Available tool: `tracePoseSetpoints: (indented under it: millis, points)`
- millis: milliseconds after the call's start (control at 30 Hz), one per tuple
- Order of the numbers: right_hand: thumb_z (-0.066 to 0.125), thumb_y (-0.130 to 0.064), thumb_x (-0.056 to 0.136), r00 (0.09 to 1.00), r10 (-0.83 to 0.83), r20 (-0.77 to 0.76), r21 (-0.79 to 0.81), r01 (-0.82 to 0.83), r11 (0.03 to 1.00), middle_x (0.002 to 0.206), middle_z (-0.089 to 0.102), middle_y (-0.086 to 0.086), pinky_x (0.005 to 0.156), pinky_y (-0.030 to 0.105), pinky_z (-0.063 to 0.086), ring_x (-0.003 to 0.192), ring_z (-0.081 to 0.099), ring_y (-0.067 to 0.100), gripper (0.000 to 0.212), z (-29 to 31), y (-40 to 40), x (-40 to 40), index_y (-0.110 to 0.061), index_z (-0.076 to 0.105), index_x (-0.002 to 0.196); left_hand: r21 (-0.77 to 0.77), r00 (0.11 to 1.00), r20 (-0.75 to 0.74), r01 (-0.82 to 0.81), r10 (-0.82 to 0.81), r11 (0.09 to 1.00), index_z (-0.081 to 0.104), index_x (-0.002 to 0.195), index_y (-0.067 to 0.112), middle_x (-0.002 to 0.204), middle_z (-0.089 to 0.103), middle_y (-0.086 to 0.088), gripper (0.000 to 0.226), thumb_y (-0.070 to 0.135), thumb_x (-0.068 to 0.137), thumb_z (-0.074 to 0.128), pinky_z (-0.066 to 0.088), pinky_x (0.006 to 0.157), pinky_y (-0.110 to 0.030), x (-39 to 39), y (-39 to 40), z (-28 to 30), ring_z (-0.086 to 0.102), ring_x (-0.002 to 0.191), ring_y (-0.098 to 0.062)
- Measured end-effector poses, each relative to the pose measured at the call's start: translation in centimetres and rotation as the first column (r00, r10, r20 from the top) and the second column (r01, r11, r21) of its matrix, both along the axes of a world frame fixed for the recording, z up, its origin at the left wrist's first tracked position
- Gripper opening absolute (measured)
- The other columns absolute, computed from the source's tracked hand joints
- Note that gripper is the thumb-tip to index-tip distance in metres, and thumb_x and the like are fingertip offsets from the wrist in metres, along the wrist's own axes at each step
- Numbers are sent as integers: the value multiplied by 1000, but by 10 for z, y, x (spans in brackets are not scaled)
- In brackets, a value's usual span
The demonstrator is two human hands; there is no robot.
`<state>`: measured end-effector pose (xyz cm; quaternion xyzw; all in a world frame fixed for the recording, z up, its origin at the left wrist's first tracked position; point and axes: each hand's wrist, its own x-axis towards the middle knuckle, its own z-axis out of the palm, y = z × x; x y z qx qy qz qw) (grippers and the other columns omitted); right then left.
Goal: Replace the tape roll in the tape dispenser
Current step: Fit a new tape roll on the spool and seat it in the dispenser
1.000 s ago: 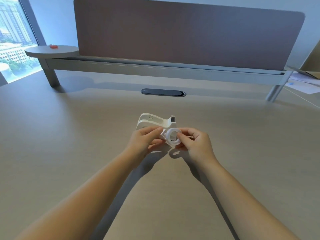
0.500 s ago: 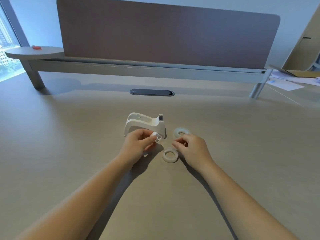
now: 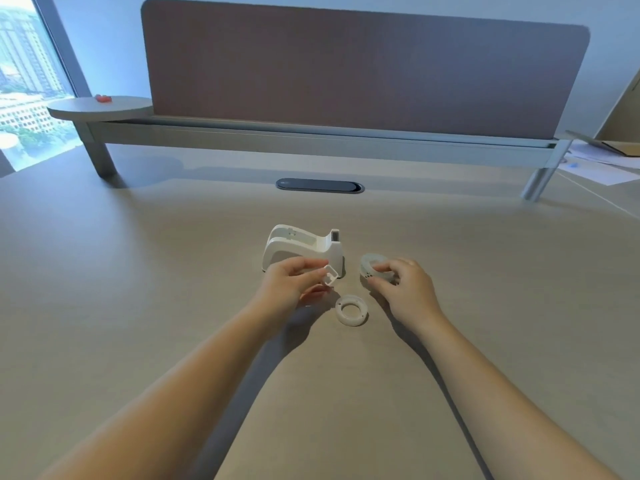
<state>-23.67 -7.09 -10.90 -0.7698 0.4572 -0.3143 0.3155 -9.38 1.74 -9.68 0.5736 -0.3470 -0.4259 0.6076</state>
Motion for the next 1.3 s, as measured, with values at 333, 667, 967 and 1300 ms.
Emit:
tracePoseSetpoints:
  millis: [333, 667, 967, 1300]
  points:
    - [68, -8, 71, 924, 186, 333, -20, -190, 982, 106, 48, -1, 75, 6, 42, 101, 50, 15, 17, 15, 47, 24, -5, 65, 88, 27, 986, -168, -4, 8, 1000, 63, 82, 7, 78, 63, -11, 26, 24, 87, 44, 54, 57, -15, 5, 19, 12, 59, 65, -16]
    - [65, -16, 75, 945, 267, 188, -144, -242, 959, 120, 48, -3, 74, -5, 35, 109, 41, 5, 23, 7, 50, 43, -8, 64, 97, -44, 977, -172, 119, -125, 992, 64, 84, 10, 58, 72, 4, 25, 28, 84, 47, 55, 58, -14, 17, 21, 6, 67, 59, -9]
    - [71, -18, 70, 910, 292, 295, -18, -300, 954, 105, 46, -19, 72, 0, 44, 92, 52, -1, 65, 3, 49, 46, -22, 36, 125, -82, 984, -137, 100, -110, 992, 67, 87, 12, 80, 70, -3, 19, 13, 84, 48, 55, 65, -18, 25, 16, -3, 66, 72, -14]
    - [61, -19, 78, 877, 154, 455, 94, -220, 971, 73, 63, -8, 59, 13, 49, 71, 61, 10, 13, 1, 32, 49, -28, 57, 71, -105, 985, -74, 149, -158, 983, 67, 84, 16, 66, 73, 8, 19, 13, 84, 48, 55, 68, -17, 25, 12, -6, 68, 70, -9]
